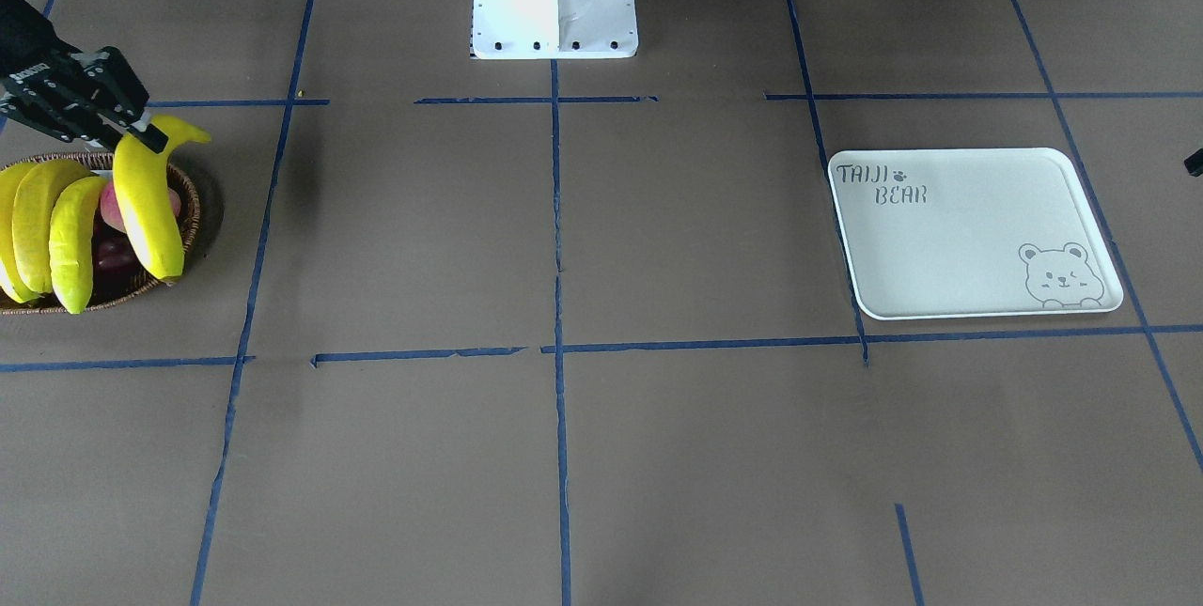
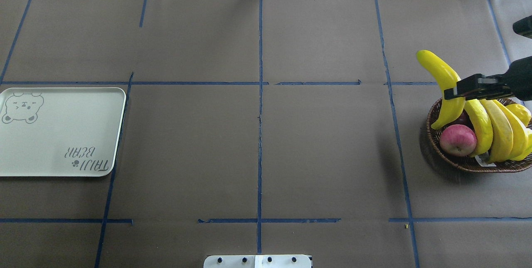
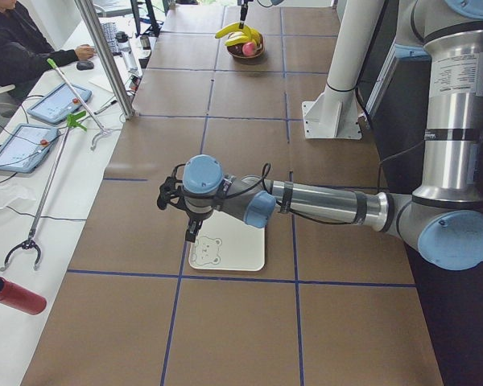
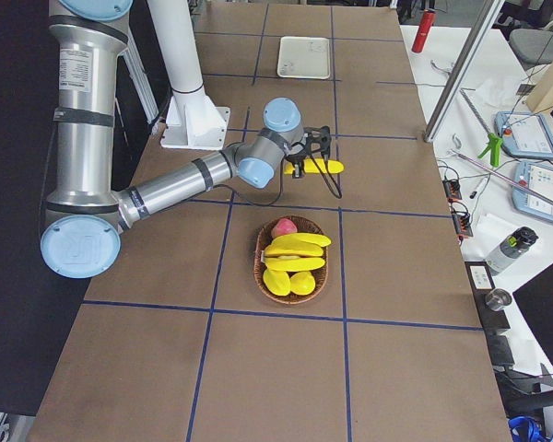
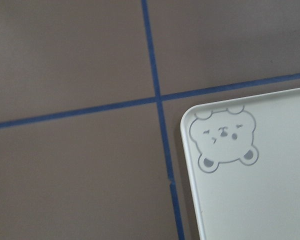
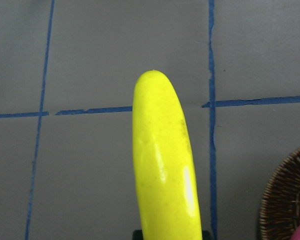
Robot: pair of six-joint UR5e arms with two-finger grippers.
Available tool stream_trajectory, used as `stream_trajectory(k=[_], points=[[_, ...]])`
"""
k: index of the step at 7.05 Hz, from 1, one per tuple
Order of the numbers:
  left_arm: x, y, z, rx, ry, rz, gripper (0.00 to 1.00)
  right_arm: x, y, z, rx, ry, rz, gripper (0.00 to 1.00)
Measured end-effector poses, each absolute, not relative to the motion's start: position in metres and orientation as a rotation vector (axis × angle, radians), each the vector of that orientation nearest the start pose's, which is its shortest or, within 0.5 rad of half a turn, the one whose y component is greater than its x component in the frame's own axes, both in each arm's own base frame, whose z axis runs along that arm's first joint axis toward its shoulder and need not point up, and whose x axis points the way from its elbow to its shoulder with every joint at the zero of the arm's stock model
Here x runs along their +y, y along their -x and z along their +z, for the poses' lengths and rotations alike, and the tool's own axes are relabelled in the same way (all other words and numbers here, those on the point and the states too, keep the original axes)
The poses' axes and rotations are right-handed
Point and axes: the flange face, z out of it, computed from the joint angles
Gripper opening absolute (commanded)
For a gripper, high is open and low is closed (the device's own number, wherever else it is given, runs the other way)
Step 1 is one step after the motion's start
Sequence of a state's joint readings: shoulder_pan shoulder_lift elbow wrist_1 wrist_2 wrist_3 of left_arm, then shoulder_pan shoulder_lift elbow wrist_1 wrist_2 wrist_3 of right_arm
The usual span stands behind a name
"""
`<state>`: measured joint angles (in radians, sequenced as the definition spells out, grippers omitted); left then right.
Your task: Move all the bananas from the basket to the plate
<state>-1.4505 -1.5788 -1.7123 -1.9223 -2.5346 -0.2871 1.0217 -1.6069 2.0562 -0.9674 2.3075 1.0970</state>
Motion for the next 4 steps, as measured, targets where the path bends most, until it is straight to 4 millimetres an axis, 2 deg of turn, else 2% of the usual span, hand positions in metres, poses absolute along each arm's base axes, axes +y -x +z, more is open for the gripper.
stream_trajectory(k=[2, 3, 4], points=[[-0.535, -0.081, 0.451, 1.141, -0.199, -0.009, 0.99, -0.419, 0.239, 0.319, -1.239, -0.167, 0.120, 0.01], [-0.535, -0.121, 0.414, 1.208, -0.161, -0.076, 0.98, -0.413, 0.271, 0.295, -1.266, -0.158, 0.152, 0.01], [-0.530, -0.168, 0.378, 1.273, -0.130, -0.144, 0.98, -0.405, 0.299, 0.274, -1.295, -0.151, 0.178, 0.01]])
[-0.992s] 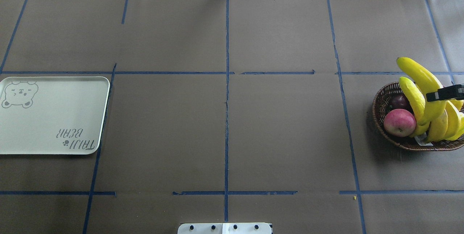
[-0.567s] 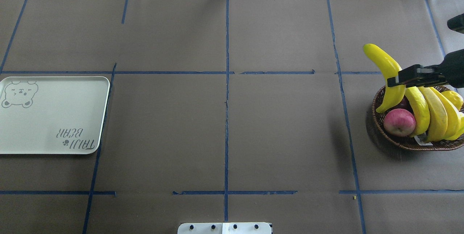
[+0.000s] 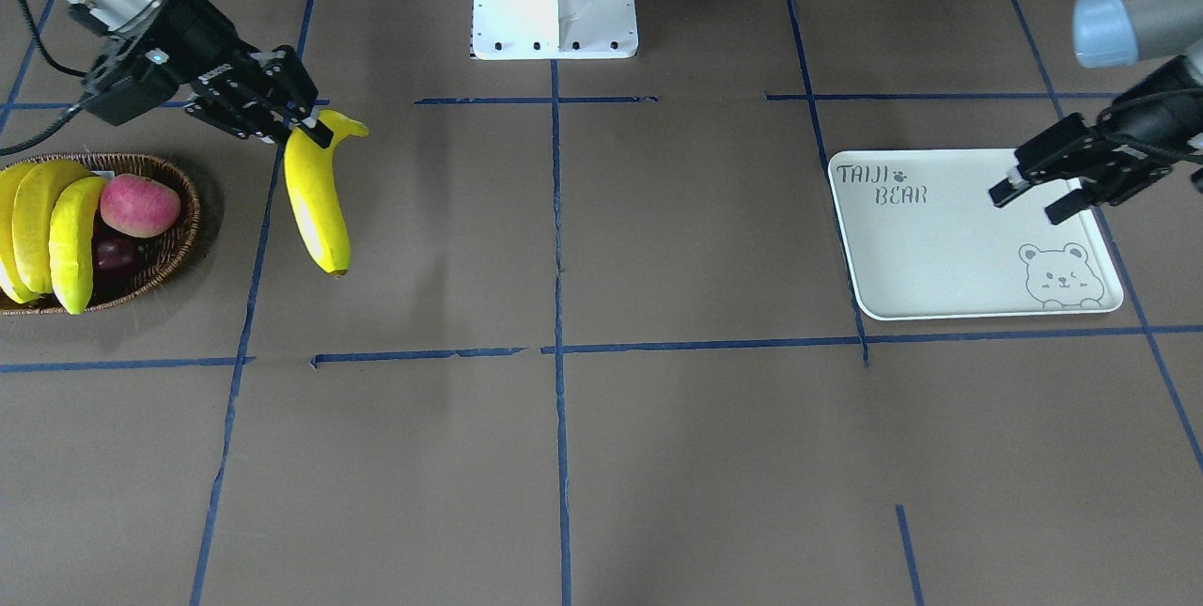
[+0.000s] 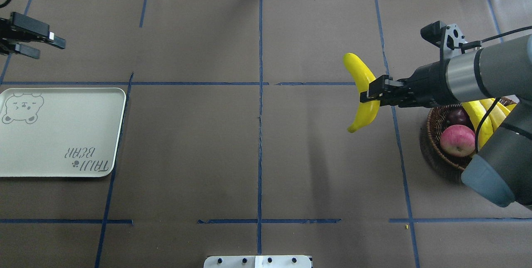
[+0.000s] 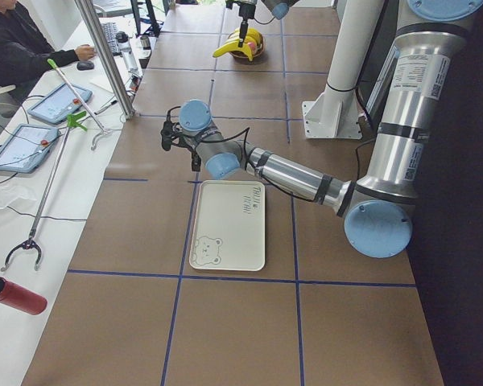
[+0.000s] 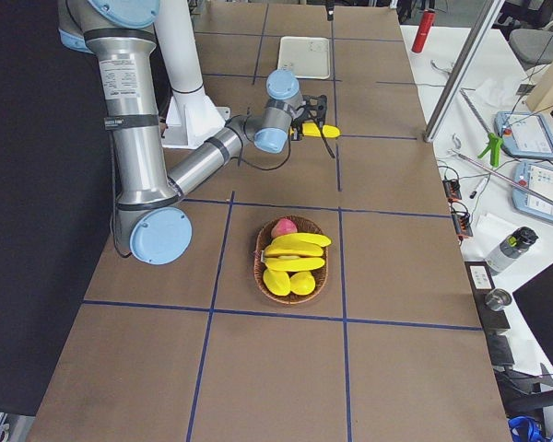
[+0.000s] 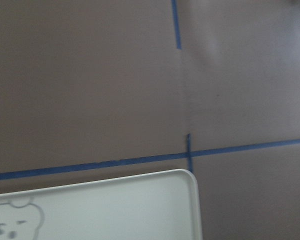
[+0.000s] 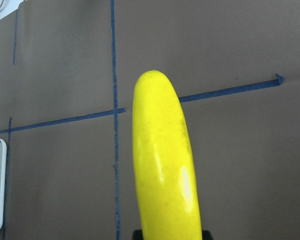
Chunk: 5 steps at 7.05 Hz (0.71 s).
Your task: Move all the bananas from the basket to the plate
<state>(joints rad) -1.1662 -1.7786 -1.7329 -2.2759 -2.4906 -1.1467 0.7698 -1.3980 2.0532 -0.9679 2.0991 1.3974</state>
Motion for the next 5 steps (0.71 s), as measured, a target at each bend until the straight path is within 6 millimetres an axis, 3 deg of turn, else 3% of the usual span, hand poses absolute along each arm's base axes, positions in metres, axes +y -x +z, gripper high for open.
stream_trajectory(k=[2, 3, 5], points=[[-0.520, -0.262, 0.290, 1.406, -0.045, -0.315, 0.98, -0.392, 0.334, 0.233, -1.364, -0.120, 0.191, 0.02], [-0.514, -0.288, 0.248, 1.469, 0.022, -0.389, 0.98, -0.385, 0.346, 0.217, -1.393, -0.109, 0.186, 0.02], [-0.498, -0.325, 0.187, 1.551, 0.125, -0.464, 0.98, -0.372, 0.366, 0.192, -1.433, -0.128, 0.169, 0.02]])
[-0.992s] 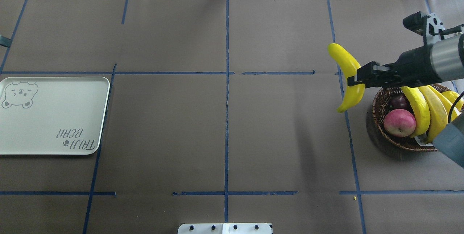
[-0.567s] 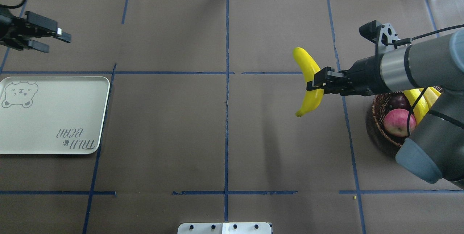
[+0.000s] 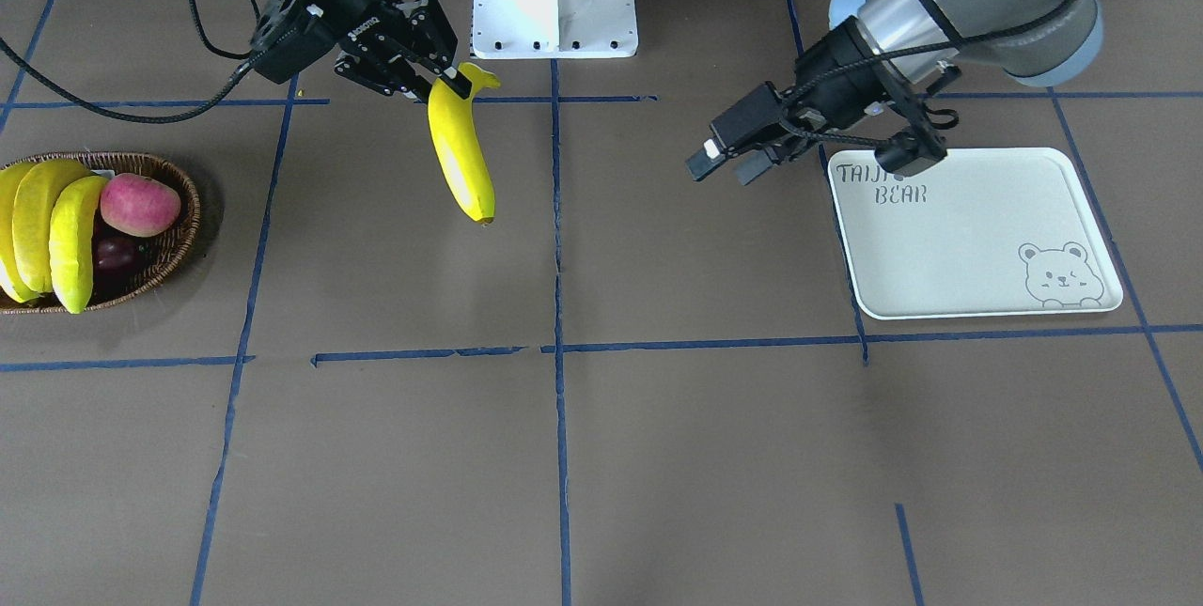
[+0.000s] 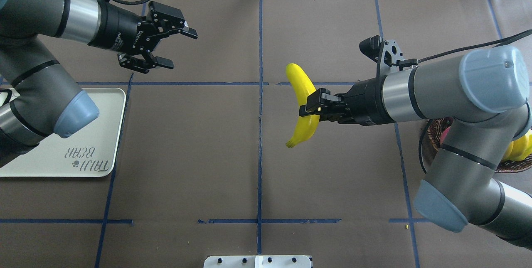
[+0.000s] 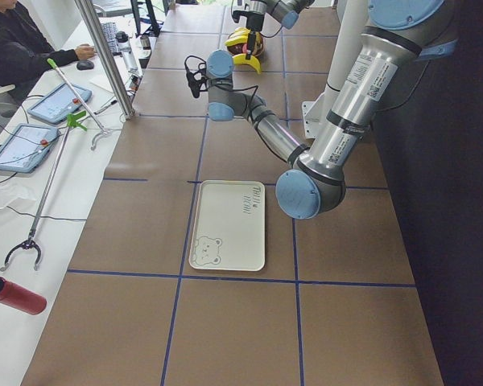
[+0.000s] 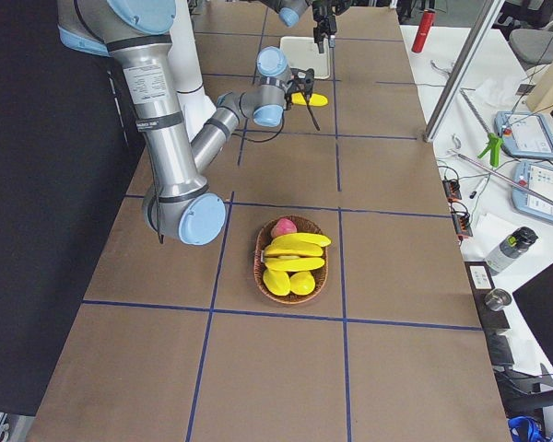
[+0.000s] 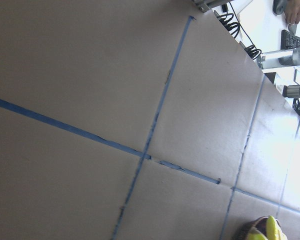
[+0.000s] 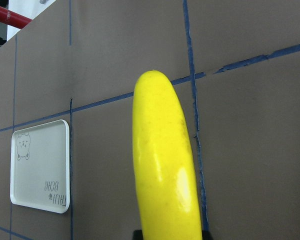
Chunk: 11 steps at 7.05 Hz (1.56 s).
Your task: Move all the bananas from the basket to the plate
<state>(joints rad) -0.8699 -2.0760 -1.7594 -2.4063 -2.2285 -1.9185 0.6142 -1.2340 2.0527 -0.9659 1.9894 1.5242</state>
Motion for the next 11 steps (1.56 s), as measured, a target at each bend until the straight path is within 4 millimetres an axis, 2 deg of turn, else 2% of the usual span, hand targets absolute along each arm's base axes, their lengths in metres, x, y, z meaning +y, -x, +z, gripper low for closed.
stream_trajectory(k=[1, 2, 3, 4, 6, 9, 10, 11], points=[[-0.489, -0.341, 0.165, 1.578, 0.154, -0.476, 0.98, -0.365, 0.375, 0.179, -1.453, -0.147, 0.162, 0.02], [-0.476, -0.365, 0.146, 1.601, 0.168, -0.484, 0.98, -0.359, 0.381, 0.167, -1.473, -0.163, 0.156, 0.01], [-0.464, -0.387, 0.138, 1.610, 0.172, -0.500, 0.98, -0.355, 0.382, 0.159, -1.488, -0.177, 0.153, 0.02], [-0.456, -0.400, 0.135, 1.610, 0.178, -0.508, 0.98, -0.353, 0.380, 0.153, -1.499, -0.188, 0.154, 0.02], [-0.448, -0.411, 0.132, 1.610, 0.187, -0.505, 0.98, -0.352, 0.379, 0.151, -1.505, -0.199, 0.159, 0.02], [-0.446, -0.418, 0.112, 1.601, 0.197, -0.503, 0.98, -0.345, 0.386, 0.148, -1.510, -0.201, 0.158, 0.02], [-0.445, -0.424, 0.112, 1.593, 0.200, -0.502, 0.98, -0.343, 0.389, 0.144, -1.517, -0.208, 0.159, 0.02], [-0.444, -0.428, 0.112, 1.590, 0.197, -0.503, 0.76, -0.342, 0.390, 0.140, -1.523, -0.217, 0.164, 0.02]])
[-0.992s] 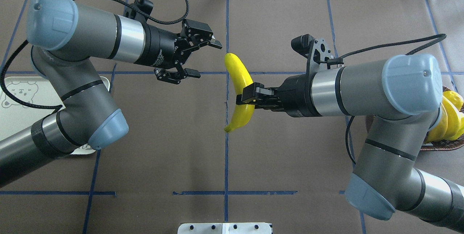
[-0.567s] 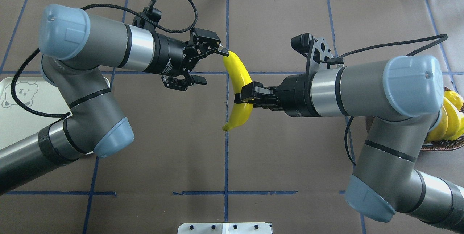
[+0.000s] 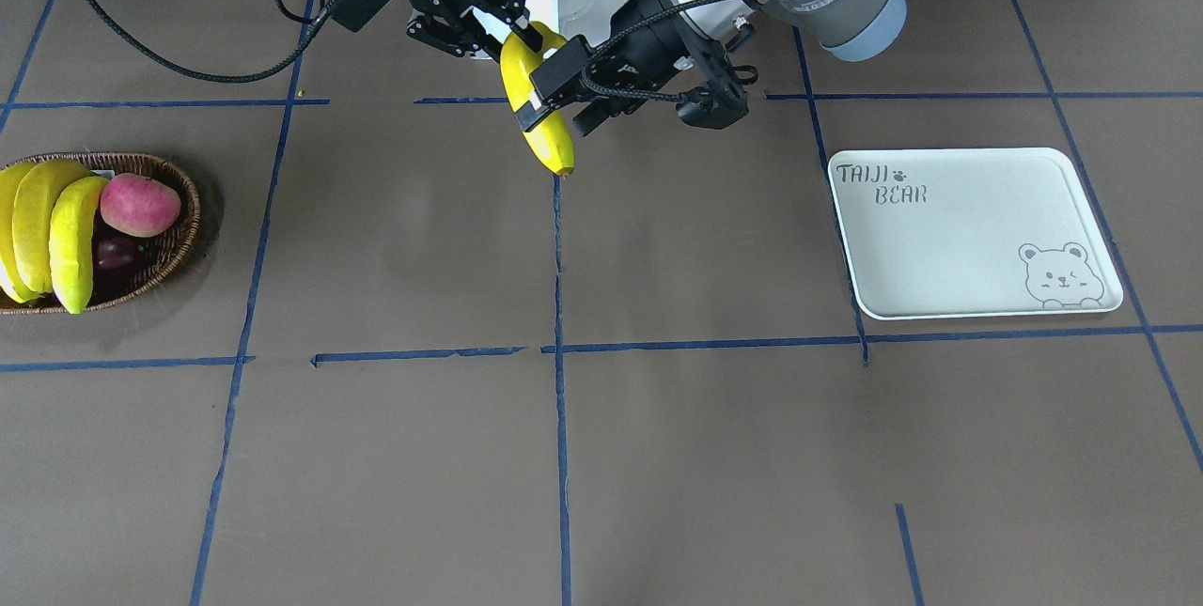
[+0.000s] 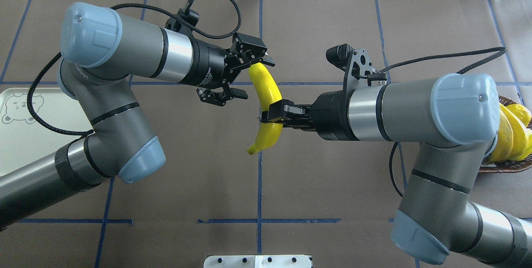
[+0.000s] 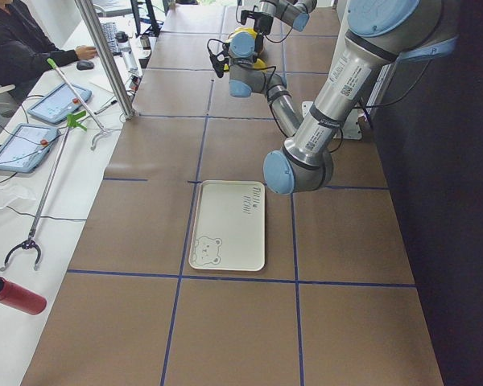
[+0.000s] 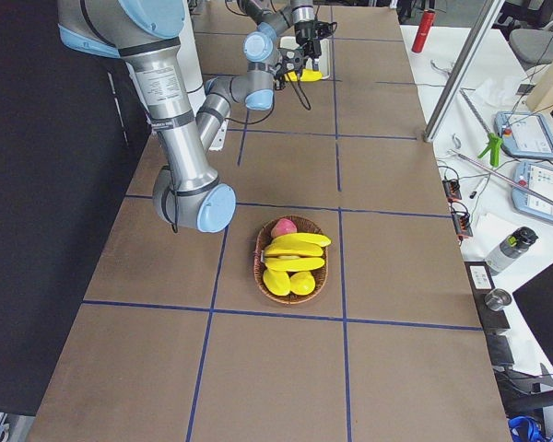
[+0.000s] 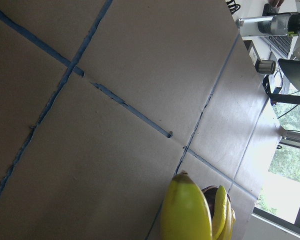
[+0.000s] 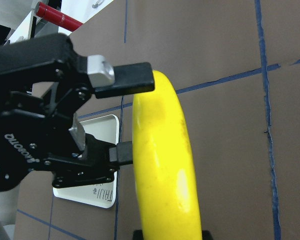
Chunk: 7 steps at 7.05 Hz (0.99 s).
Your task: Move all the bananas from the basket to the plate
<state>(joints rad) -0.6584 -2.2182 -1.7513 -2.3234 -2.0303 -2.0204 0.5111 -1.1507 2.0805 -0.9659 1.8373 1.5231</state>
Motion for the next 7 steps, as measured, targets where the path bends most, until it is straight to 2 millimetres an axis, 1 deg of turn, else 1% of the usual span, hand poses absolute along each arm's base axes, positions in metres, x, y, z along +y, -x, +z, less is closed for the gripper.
stream_trajectory(k=[1, 2, 3, 4, 7], points=[[-0.4404, -0.4300, 0.1104, 1.594, 0.193, -0.504, 0.12, -0.3415, 0.3909, 0.1390, -1.524, -0.221, 0.167, 0.02], [-0.4372, -0.4299, 0.1076, 1.601, 0.188, -0.504, 0.00, -0.3418, 0.3912, 0.1395, -1.522, -0.224, 0.170, 0.03], [-0.4352, -0.4295, 0.1071, 1.603, 0.184, -0.496, 0.00, -0.3419, 0.3916, 0.1401, -1.521, -0.224, 0.171, 0.75], [-0.4347, -0.4293, 0.1081, 1.599, 0.182, -0.491, 0.00, -0.3415, 0.3922, 0.1399, -1.521, -0.221, 0.173, 1.00], [-0.4339, -0.4291, 0.1085, 1.592, 0.185, -0.490, 0.00, -0.3414, 0.3904, 0.1368, -1.530, -0.218, 0.179, 1.00]])
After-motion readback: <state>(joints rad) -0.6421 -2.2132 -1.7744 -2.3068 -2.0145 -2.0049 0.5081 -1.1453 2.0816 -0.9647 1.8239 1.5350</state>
